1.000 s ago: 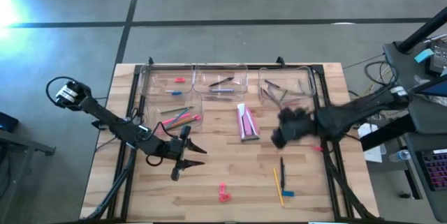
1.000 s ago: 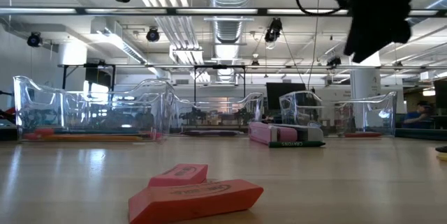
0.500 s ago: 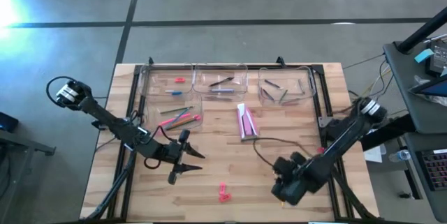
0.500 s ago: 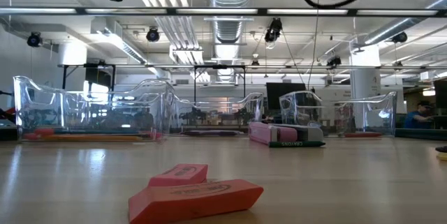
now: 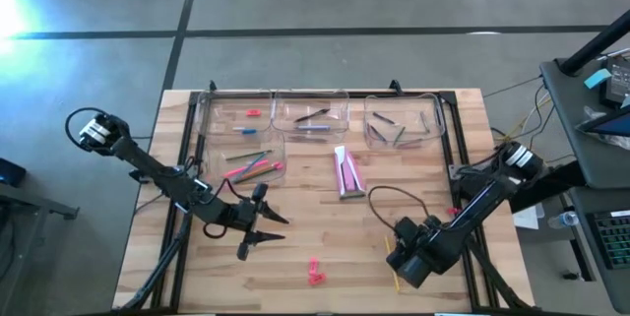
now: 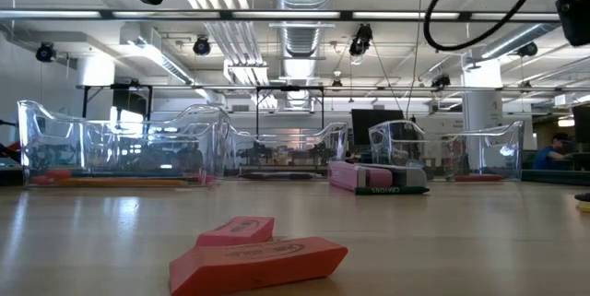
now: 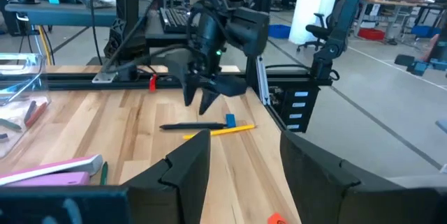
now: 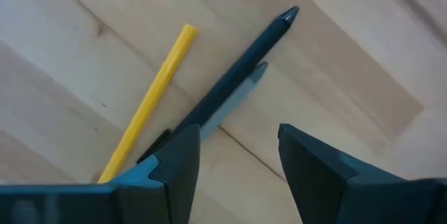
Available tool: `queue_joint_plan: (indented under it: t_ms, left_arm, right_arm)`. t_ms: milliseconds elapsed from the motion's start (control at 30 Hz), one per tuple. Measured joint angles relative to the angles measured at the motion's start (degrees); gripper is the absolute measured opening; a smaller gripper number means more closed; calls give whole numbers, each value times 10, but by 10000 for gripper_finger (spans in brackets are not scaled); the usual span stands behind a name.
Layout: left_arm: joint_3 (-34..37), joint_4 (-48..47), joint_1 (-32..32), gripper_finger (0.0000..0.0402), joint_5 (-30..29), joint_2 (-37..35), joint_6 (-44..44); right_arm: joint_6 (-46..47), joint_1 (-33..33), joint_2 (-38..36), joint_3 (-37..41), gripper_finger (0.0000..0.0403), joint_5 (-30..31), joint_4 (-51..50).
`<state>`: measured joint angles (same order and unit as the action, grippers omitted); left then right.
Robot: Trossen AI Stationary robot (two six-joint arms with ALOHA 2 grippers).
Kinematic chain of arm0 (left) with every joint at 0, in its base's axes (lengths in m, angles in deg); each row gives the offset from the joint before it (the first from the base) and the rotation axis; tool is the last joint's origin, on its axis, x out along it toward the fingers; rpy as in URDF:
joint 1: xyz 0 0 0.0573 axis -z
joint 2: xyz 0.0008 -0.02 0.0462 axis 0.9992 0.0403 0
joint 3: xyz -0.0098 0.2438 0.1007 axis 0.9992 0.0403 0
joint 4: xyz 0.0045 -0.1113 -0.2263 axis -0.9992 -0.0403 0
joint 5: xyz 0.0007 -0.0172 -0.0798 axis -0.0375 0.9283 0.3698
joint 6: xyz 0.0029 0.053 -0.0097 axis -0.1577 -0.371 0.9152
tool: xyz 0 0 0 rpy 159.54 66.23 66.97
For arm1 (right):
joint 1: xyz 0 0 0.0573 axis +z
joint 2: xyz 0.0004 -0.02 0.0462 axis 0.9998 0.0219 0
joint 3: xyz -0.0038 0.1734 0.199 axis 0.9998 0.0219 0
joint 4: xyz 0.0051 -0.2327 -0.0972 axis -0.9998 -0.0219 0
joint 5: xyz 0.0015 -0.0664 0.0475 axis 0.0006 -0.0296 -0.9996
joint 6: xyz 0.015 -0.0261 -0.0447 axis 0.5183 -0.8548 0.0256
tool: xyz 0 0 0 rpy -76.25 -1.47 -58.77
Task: Sort crayons/erasers/pens/pencils in bins
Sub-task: Put the gray crayon into the top right transparent bin
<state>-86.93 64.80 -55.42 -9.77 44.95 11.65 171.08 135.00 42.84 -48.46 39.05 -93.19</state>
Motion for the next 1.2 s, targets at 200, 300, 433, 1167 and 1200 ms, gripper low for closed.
queue_joint_plan:
  t_ms: [200, 300, 433, 1167, 1200]
  left_arm:
    - [0, -2, 0, 160, 0, 0, 0]
    - [0, -2, 0, 160, 0, 0, 0]
    - [0, -2, 0, 160, 0, 0, 1]
    - [0, -3, 0, 160, 0, 0, 5]
    - [0, -3, 0, 160, 0, 0, 5]
  right_arm:
    - [8, 1, -24, 73, 182, 4, 110]
    - [13, 1, -20, 86, 182, 5, 124]
    - [20, 2, -19, 91, 181, 6, 123]
    - [26, 1, -18, 123, 109, -9, 144]
    - [24, 1, -18, 123, 101, -9, 145]
